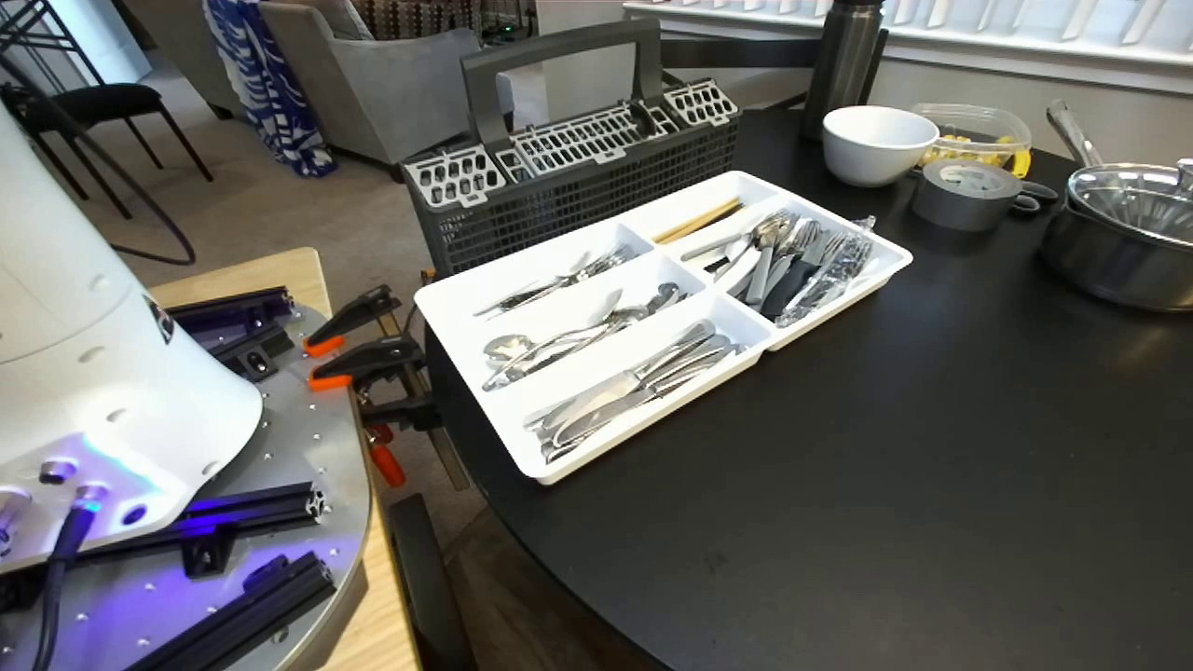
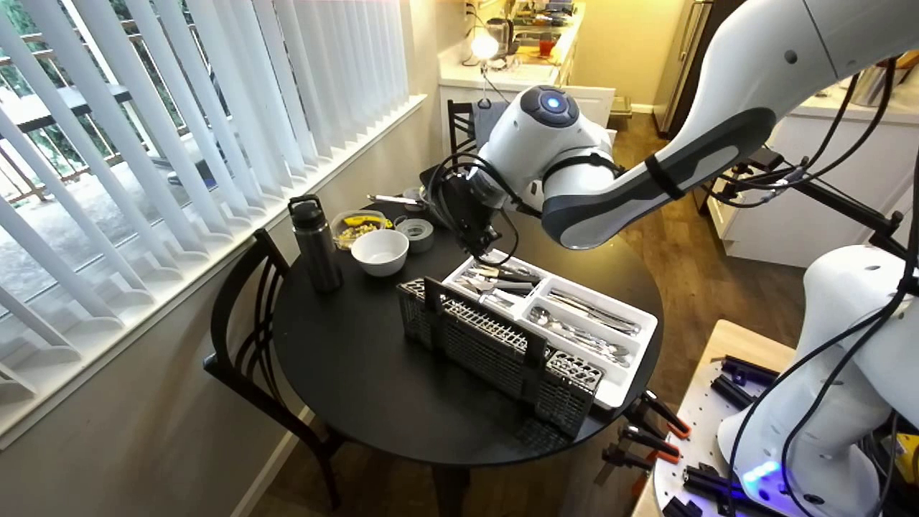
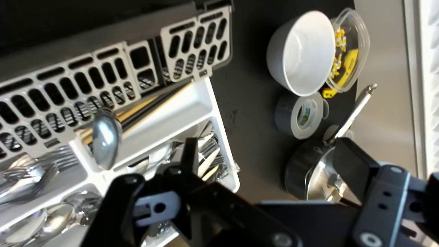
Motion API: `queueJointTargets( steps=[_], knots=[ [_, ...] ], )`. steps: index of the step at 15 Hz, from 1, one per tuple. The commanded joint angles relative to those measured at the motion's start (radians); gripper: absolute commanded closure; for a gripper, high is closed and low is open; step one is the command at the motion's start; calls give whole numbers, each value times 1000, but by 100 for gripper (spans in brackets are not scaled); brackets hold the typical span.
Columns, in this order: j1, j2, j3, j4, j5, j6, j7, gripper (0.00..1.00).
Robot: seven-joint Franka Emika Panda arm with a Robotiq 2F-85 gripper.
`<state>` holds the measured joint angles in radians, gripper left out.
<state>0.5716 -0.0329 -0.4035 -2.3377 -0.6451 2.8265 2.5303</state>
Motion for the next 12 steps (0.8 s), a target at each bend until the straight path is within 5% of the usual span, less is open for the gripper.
queueJointTargets(
  steps=[1,5,6,9,11,12],
  knots=[
    [18,-96,14,-185,278,126,-234,0],
    [165,-203,-65,-278,617,-9,-489,0],
    [-58,-185,143,-252,667,-88,-506,0],
    [-248,-209,256,-224,537,-269,-386,0],
    [-381,-230,355,-205,514,-392,-415,0],
    [-380,-189,374,-208,593,-302,-465,0]
  ],
)
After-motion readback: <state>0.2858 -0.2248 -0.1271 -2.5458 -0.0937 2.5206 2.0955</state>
